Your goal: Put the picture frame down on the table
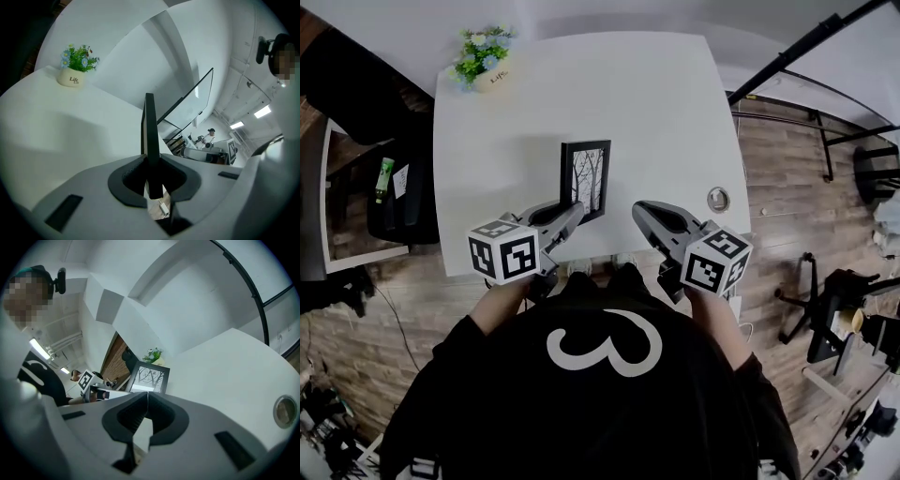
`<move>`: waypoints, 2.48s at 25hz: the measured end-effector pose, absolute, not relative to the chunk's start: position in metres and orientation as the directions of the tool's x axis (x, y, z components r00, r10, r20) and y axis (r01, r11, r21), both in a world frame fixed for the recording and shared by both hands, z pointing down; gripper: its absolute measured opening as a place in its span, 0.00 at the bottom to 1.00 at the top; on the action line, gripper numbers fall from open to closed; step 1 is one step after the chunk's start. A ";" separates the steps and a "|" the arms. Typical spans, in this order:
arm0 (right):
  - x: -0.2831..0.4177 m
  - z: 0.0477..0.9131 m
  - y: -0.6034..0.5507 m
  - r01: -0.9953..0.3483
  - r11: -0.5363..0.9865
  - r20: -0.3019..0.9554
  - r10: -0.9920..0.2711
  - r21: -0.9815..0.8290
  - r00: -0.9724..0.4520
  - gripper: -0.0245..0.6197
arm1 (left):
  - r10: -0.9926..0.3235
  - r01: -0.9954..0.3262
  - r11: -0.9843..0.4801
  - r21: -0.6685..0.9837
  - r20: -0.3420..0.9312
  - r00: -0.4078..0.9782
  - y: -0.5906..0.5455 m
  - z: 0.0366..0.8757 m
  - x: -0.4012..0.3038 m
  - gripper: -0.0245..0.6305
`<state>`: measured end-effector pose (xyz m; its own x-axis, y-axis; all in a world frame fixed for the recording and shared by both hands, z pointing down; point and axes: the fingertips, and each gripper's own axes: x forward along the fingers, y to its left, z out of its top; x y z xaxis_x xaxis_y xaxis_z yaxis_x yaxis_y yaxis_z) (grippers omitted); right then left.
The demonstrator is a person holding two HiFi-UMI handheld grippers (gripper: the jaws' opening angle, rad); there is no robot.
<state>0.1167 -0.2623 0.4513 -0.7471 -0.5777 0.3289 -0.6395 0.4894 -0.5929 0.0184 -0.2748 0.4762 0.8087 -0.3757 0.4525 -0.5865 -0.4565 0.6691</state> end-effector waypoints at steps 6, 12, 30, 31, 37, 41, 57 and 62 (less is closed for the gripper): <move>0.127 0.468 -0.268 -0.612 0.499 0.344 -0.529 -0.614 -0.776 0.07 | -0.383 -0.620 -0.389 0.681 0.493 0.781 -0.278 0.500 0.029 0.13; 0.139 0.477 -0.274 -0.605 0.518 0.365 -0.495 -0.605 -0.789 0.07 | -0.391 -0.631 -0.340 0.697 0.505 0.769 -0.281 0.513 0.038 0.13; 0.154 0.500 -0.280 -0.538 0.554 0.376 -0.386 -0.636 -0.842 0.07 | -0.394 -0.607 -0.194 0.770 0.505 0.767 -0.282 0.536 0.055 0.13; 0.156 0.500 -0.281 -0.534 0.556 0.375 -0.382 -0.637 -0.845 0.07 | -0.398 -0.608 -0.183 0.773 0.507 0.764 -0.282 0.537 0.055 0.13; 0.164 0.504 -0.289 -0.516 0.568 0.368 -0.362 -0.641 -0.856 0.07 | -0.437 -0.605 -0.131 0.785 0.502 0.746 -0.291 0.537 0.055 0.14; 0.164 0.507 -0.288 -0.501 0.583 0.365 -0.343 -0.640 -0.866 0.07 | -0.469 -0.602 -0.092 0.793 0.499 0.729 -0.292 0.541 0.051 0.14; 0.172 0.512 -0.287 -0.463 0.610 0.354 -0.299 -0.643 -0.886 0.07 | -0.514 -0.708 -0.055 0.704 0.588 0.624 -0.291 0.557 0.040 0.14; 0.172 0.515 -0.286 -0.456 0.607 0.350 -0.293 -0.651 -0.890 0.07 | -0.522 -0.722 -0.052 0.690 0.597 0.608 -0.291 0.559 0.039 0.14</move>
<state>0.1720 -0.2857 0.5149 -0.8899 -0.2927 0.3498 -0.4556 0.6069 -0.6513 0.0388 -0.2912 0.5589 0.6084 -0.5225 0.5973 -0.7221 -0.0523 0.6898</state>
